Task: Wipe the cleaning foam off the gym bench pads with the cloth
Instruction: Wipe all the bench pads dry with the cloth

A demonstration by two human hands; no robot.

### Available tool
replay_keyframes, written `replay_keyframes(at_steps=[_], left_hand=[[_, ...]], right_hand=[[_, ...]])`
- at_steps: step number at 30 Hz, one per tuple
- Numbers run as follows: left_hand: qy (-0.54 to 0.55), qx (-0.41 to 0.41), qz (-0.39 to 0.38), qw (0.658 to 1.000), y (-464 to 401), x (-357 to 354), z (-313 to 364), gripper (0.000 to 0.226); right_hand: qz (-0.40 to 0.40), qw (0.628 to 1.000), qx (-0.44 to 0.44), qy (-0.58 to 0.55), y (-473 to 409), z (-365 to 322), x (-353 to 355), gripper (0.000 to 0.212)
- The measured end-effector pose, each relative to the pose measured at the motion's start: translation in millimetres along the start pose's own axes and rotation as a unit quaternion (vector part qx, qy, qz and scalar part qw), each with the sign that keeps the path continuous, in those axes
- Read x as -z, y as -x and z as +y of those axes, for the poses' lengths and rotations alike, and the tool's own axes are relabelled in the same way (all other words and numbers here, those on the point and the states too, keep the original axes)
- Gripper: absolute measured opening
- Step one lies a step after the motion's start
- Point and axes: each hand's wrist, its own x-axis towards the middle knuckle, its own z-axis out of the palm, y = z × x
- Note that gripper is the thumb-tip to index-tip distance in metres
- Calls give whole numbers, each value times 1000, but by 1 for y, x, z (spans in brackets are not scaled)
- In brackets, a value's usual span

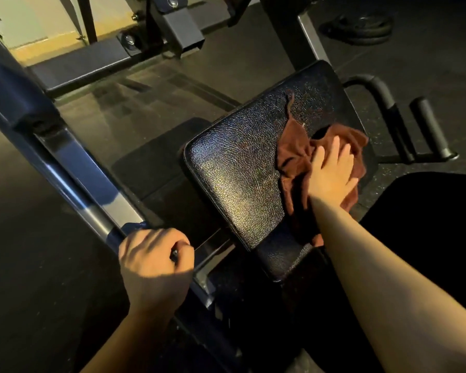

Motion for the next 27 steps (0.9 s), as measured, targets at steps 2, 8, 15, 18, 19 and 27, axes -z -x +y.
replay_keyframes(at_steps=[2, 8, 15, 18, 19, 27], left_hand=[[-8, 0, 3, 1000, 0, 0, -1, 28], [-27, 1, 4, 1000, 1, 0, 0, 28], [-41, 16, -7, 999, 1, -2, 0, 32], [-30, 23, -15, 999, 1, -3, 0, 35], [-24, 26, -12, 999, 1, -2, 0, 36], [0, -17, 17, 1000, 0, -1, 1, 27]], right_hand=[[2, 997, -76, -12, 29, 5, -6, 57], [9, 958, -263, -112, 118, 1, -21, 69], [49, 928, -336, -151, 142, -7, -31, 70], [73, 911, -373, -156, 103, 3, -25, 68], [83, 912, -371, -157, 88, 7, -24, 65], [54, 921, -259, -286, -26, 40, -10, 74]])
